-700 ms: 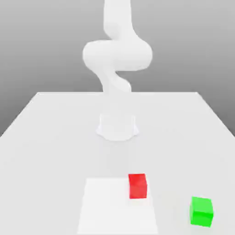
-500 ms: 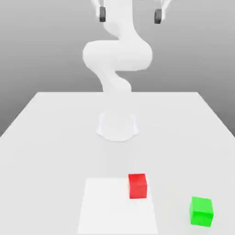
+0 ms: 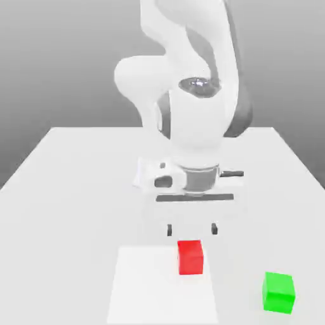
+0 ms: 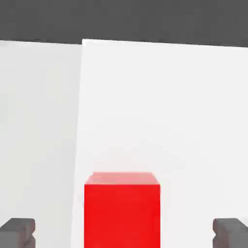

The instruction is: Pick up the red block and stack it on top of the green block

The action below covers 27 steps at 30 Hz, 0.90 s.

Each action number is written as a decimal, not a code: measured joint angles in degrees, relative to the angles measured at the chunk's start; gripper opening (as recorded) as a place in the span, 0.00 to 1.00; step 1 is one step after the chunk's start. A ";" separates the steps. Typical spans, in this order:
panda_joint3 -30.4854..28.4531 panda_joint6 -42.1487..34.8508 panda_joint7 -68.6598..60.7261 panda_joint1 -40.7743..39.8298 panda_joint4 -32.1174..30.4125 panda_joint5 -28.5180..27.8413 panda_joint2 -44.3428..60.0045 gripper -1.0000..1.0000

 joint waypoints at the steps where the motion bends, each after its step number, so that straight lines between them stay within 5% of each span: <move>1: -0.49 1.63 0.65 0.29 0.20 -0.87 1.91 0.50; 4: -3.11 6.49 2.76 2.22 0.93 -3.77 7.69 0.50; 5: -4.08 7.89 3.23 3.02 1.13 -4.46 9.35 0.00; 12: -4.22 8.14 3.46 3.13 1.17 -4.74 9.62 0.00; 20: -1.72 -3.33 -0.49 2.39 -0.23 1.58 -3.24 0.00; 27: 2.74 -9.68 11.93 6.16 8.94 0.68 0.11 0.00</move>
